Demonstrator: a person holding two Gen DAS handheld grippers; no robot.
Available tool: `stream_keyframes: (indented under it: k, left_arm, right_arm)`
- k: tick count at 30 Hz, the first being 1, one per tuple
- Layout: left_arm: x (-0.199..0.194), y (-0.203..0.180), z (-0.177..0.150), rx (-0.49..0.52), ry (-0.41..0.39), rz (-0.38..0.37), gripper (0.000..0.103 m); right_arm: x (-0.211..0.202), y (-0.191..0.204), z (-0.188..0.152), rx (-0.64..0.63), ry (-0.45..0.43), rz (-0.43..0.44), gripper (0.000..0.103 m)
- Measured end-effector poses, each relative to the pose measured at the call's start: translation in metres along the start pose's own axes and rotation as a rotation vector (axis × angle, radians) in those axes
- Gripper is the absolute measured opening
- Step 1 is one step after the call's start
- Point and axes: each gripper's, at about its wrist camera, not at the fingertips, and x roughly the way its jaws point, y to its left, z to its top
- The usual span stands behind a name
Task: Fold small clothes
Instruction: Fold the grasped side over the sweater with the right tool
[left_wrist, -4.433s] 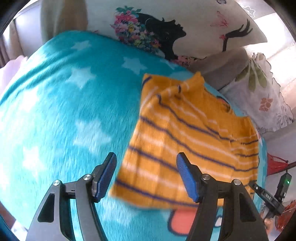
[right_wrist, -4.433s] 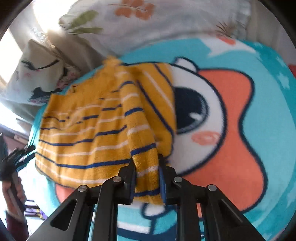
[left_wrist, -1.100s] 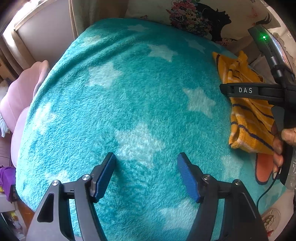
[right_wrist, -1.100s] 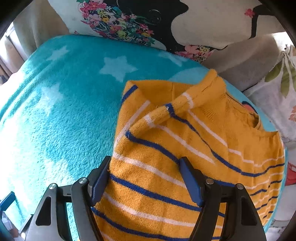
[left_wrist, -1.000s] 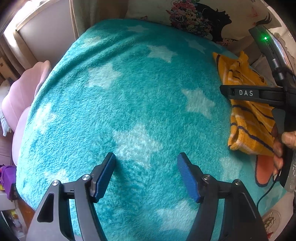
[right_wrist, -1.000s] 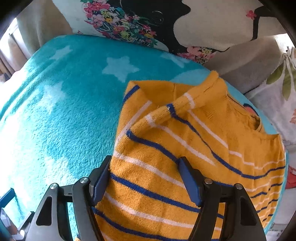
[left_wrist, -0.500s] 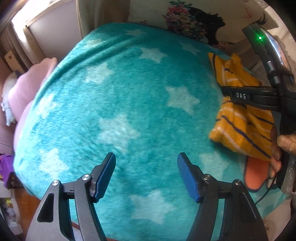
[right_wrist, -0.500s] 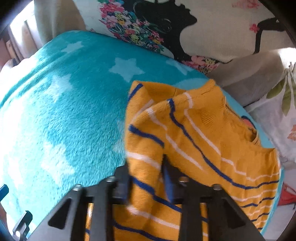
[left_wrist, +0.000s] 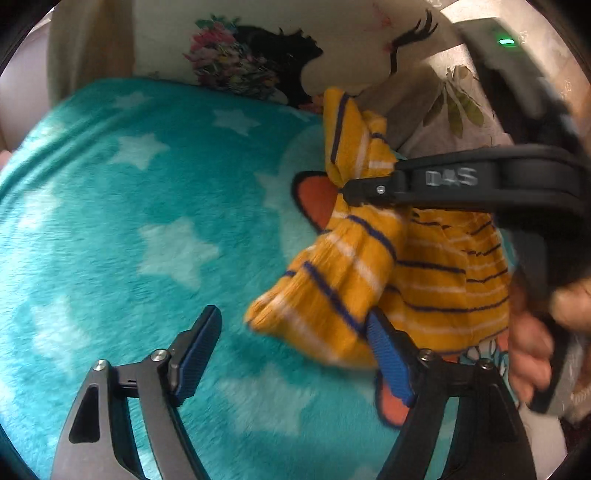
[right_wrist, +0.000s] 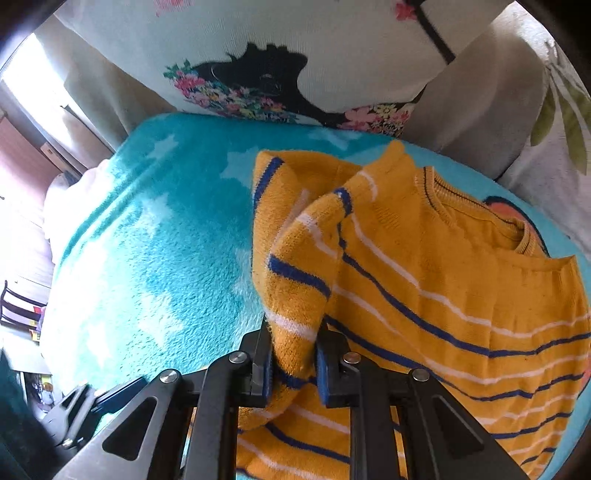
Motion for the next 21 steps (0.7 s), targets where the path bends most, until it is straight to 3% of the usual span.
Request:
stream_keyframes:
  k: [1, 2, 5, 9, 15, 21]
  left_arm:
    - [0.004, -0.001, 0.003, -0.015, 0.018, -0.029, 0.041]
    - [0.008, -0.004, 0.005, -0.027, 0.036, -0.050, 0.022]
    - [0.002, -0.023, 0.006, -0.005, 0.010, -0.032, 0.020]
    - [-0.013, -0.046, 0.008, -0.009, -0.015, -0.068, 0.020]
    - [-0.020, -0.108, 0.017, 0.027, -0.014, -0.165, 0.019]
    - [-0.001, -0.196, 0.018, 0.110, 0.034, -0.282, 0.019]
  right_arm:
    - [-0.004, 0.001, -0.001, 0.001, -0.005, 0.004, 0.018]
    - [-0.007, 0.000, -0.002, 0.003, -0.006, 0.010, 0.017]
    - [-0.018, -0.011, -0.009, 0.025, -0.021, 0.035, 0.017]
    - [-0.035, -0.035, -0.016, 0.064, -0.053, 0.067, 0.017]
    - [-0.067, -0.083, -0.029, 0.102, -0.102, 0.070, 0.016]
    - [-0.095, -0.164, -0.050, 0.185, -0.142, 0.065, 0.014]
